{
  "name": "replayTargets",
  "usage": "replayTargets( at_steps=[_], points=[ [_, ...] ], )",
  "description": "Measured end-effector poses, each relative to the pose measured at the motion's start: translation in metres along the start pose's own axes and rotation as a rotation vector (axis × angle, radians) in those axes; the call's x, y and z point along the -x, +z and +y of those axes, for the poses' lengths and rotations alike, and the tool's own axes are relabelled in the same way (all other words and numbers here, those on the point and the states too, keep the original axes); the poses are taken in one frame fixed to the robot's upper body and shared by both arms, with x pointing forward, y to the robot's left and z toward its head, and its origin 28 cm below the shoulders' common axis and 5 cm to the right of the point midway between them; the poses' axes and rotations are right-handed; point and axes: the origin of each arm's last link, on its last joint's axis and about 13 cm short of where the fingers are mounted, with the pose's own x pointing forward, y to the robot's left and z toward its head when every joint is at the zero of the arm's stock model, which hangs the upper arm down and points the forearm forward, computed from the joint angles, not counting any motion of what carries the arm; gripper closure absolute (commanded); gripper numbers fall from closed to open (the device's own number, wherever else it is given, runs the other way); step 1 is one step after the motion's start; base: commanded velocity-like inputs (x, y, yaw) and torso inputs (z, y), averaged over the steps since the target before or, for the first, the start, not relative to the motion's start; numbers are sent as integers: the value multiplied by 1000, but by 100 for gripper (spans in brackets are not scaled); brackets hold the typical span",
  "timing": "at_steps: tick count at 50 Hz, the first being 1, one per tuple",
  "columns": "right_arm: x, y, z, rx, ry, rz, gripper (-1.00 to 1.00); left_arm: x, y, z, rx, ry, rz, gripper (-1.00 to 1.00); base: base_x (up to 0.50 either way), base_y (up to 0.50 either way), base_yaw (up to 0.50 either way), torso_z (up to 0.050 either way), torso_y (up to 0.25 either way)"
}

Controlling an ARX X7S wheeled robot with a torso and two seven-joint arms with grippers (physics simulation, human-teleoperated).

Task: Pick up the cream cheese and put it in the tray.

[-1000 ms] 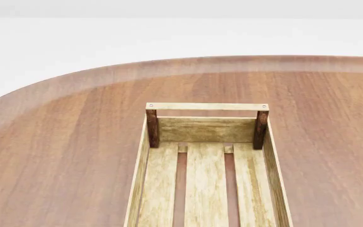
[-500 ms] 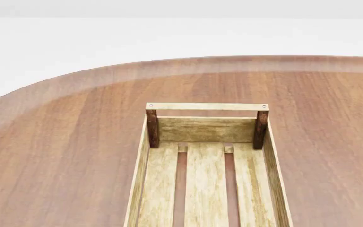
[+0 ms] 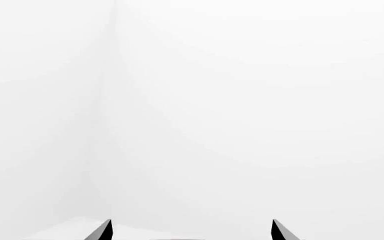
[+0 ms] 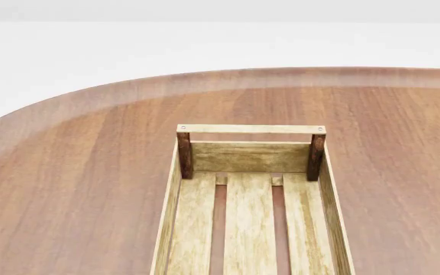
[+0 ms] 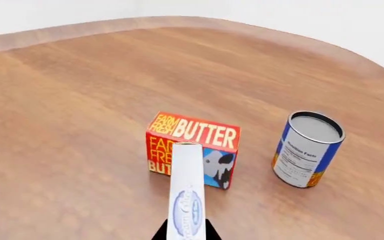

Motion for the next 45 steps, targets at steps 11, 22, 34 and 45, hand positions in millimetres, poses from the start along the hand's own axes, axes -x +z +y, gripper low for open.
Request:
replayTargets(
  at_steps=[11,22,34,45],
  points=[
    [1,26,16,41,57,-53,100,-1,-1,0,-1,0,3,-100,0,0,0,0,0],
    [-1,44,32,90,116,-95,100,-1,-1,0,-1,-1,4,-100,0,0,0,0,1],
    [-5,61,51,163,167,-155,100,-1,-1,0,-2,-2,4,-100,0,0,0,0,0],
    [-10,78,68,230,203,-216,100,-1,-1,-1,-3,-1,5,-100,0,0,0,0,1]
  ],
)
